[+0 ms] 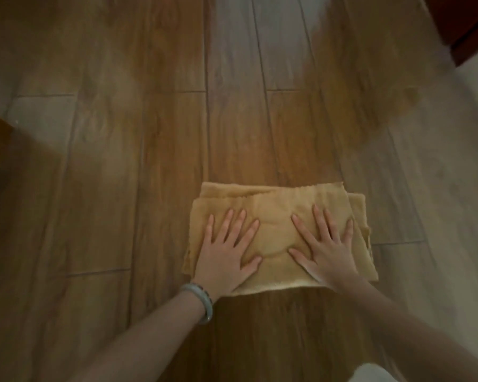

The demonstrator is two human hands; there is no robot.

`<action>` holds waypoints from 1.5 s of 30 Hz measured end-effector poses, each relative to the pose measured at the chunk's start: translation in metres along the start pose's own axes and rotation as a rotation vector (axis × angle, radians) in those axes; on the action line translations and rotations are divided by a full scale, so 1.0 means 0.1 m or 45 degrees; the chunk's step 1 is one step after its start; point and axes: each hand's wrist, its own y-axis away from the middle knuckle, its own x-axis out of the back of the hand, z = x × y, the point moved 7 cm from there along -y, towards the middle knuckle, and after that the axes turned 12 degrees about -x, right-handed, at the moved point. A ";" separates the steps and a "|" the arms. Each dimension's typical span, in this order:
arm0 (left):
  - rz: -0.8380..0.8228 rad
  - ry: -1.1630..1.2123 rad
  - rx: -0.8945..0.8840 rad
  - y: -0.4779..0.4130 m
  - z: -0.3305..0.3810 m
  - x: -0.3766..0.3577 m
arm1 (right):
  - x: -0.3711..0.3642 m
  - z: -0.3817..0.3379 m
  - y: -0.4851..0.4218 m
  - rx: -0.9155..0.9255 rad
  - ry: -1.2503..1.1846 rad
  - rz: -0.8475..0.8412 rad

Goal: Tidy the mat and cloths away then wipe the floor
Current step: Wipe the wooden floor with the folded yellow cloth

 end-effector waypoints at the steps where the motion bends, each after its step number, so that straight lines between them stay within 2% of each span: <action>1: -0.014 0.010 -0.043 -0.08 0.13 -0.03 | -0.05 0.16 0.09 -0.036 -0.001 -0.011; 9: -0.069 -0.046 -0.282 -0.80 0.20 -0.11 | -0.06 0.44 0.01 -0.049 -0.039 0.048; 13: -0.058 -0.073 -0.174 -1.17 0.04 -0.02 | 0.13 0.73 -0.67 -0.153 -0.047 0.108; 21: -0.123 -0.083 -0.020 -1.71 -0.19 0.10 | 0.35 0.84 -1.38 -0.092 -0.046 0.119; 29: -0.297 -0.039 0.147 -2.01 -0.28 0.13 | 0.52 0.87 -1.90 0.017 -0.039 0.127; 41: -0.566 0.014 0.184 -2.04 -0.27 0.16 | 0.59 0.83 -2.00 0.089 -0.025 0.043; 43: -0.526 0.033 0.182 -2.05 -0.27 0.18 | 0.58 0.82 -1.98 0.088 -0.022 0.033; 45: -0.397 0.065 0.215 -2.03 -0.28 0.18 | 0.58 0.82 -1.93 0.051 -0.029 0.043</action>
